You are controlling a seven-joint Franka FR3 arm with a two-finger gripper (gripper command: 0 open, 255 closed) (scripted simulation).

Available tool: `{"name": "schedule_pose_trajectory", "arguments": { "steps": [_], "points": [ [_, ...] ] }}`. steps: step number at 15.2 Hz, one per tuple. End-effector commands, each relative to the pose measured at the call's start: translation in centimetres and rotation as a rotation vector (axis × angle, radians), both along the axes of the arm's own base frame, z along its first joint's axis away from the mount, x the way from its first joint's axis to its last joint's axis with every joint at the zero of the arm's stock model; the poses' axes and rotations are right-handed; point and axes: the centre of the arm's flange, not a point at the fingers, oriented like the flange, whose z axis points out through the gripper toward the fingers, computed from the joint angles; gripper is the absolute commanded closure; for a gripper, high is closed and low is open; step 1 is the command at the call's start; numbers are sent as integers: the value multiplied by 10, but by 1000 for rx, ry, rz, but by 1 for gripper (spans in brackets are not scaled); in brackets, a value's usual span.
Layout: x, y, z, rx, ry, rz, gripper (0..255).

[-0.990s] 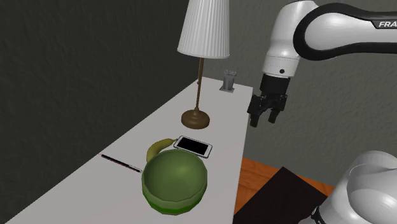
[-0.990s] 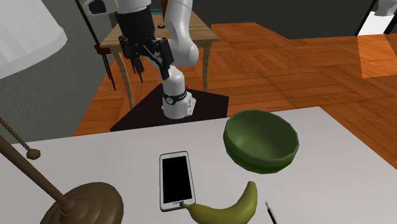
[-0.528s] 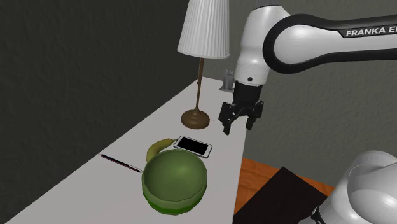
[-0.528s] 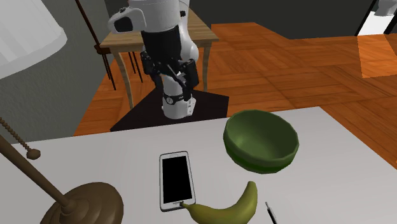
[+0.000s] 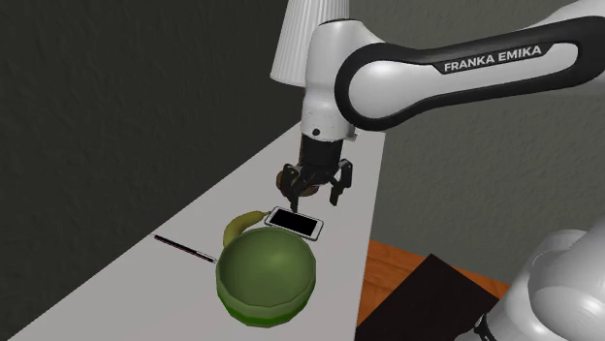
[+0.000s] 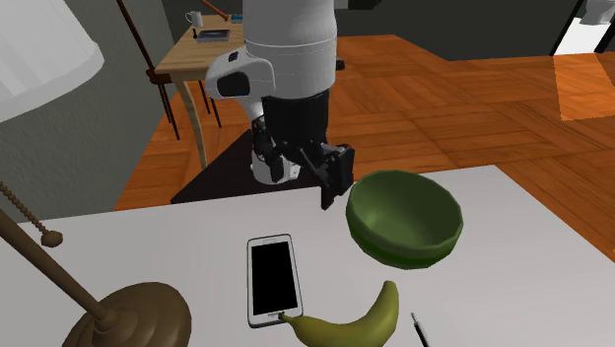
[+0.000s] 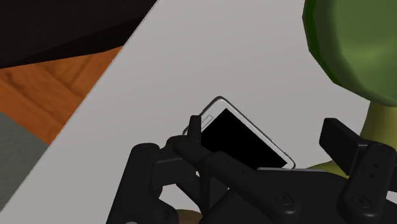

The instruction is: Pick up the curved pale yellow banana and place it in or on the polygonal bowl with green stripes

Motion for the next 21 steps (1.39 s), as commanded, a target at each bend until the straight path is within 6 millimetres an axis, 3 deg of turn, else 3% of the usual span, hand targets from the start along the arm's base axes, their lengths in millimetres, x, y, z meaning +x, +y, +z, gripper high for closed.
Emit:
{"name": "schedule_pose_trajectory", "arguments": {
  "steps": [1,13,21],
  "points": [
    [15,25,-10,-7,-6,-20,0],
    [107,149,-55,-62,-36,-126,0],
    [106,147,-94,-62,-36,-126,0]
  ]
}}
